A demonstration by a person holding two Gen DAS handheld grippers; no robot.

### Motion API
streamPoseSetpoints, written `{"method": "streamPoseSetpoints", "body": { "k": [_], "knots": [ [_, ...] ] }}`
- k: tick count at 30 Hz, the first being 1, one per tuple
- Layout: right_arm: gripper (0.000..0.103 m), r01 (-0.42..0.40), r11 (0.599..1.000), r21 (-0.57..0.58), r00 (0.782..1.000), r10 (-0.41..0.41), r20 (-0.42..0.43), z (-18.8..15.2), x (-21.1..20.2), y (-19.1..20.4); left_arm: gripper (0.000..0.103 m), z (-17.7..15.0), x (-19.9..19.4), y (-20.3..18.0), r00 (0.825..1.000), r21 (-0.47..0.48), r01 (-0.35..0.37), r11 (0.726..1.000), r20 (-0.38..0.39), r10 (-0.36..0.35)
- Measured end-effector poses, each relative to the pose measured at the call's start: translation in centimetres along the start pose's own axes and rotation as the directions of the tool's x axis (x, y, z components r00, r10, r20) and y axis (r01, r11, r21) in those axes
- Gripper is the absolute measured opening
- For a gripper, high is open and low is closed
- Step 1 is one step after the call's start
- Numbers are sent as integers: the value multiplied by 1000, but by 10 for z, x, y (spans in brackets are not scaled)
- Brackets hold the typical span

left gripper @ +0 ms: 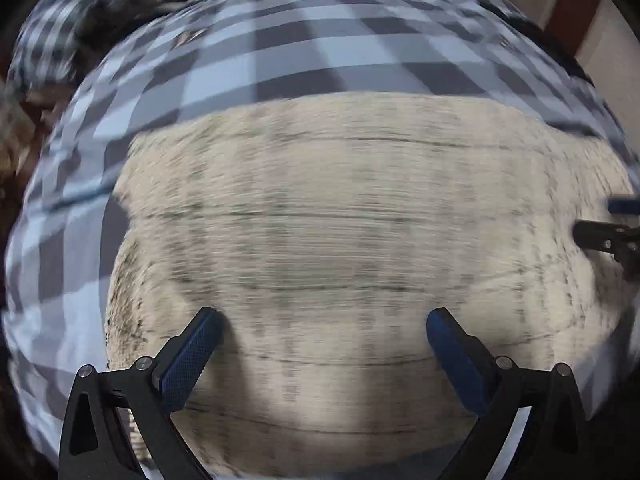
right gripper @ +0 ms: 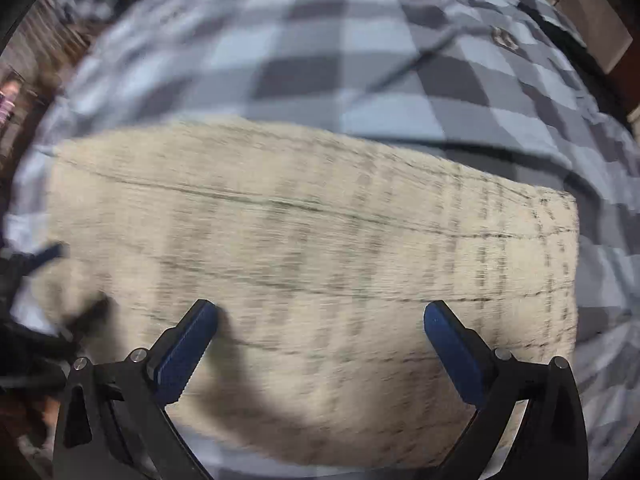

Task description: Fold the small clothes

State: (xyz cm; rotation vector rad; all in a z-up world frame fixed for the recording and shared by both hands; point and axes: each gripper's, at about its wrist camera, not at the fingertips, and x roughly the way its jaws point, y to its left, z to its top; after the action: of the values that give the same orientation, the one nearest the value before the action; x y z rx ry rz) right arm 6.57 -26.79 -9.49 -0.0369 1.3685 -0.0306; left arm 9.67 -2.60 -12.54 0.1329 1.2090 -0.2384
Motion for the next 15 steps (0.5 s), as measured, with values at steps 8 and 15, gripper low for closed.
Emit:
{"method": "streamPoseSetpoints", "body": {
  "k": [8, 15],
  "knots": [
    [101, 62, 850, 523, 989, -123, 83, -17, -32, -125, 103, -1, -44, 53, 967, -175, -251, 952, -9, 253],
    [101, -61, 846, 530, 971, -73, 228, -26, -53, -110, 103, -5, -94, 41, 980, -181, -114, 977, 140, 141]
  ]
}}
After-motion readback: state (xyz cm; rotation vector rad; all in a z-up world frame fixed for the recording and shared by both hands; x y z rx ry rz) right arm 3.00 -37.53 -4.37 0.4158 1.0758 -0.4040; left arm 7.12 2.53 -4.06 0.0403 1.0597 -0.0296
